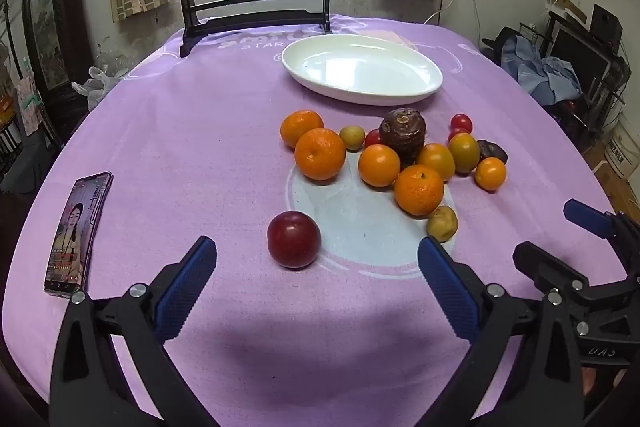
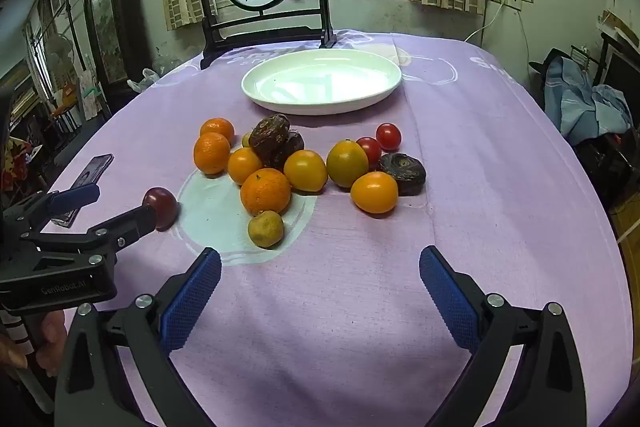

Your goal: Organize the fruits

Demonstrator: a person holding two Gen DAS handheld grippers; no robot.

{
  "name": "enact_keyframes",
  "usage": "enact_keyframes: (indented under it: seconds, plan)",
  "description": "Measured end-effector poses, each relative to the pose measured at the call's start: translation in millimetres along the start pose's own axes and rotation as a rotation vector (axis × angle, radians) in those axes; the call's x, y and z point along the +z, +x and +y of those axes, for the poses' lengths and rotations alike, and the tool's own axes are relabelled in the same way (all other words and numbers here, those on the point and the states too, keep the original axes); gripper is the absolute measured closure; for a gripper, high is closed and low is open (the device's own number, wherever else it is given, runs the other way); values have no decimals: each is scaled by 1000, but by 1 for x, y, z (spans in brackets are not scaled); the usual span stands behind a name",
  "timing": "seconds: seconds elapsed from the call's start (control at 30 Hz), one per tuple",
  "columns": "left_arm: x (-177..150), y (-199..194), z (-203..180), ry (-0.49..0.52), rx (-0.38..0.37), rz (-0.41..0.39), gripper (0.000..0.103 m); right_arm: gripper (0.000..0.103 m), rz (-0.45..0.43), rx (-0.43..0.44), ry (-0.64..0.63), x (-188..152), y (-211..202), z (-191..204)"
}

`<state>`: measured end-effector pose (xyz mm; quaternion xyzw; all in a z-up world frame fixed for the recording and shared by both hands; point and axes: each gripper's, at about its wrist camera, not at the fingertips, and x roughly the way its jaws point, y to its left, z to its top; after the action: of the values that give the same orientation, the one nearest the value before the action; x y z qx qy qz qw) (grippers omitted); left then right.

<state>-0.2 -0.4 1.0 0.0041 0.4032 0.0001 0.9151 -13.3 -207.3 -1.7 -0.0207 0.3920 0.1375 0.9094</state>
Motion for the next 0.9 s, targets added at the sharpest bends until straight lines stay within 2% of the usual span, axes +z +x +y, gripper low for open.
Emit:
enact_keyframes:
  seconds: [0.27,0.5,0.9]
  plan:
    - [0,-3,-2,-14,-2,-2,4,3,4,-2,-7,-1,-1,2]
    - [-11,6,-6,-12,-4,29,4,3,-1,-11,-7,-1,1,1]
    - [-6,8,2,-27,-10,53,4,3,-7,-33,-4,3,-3,1]
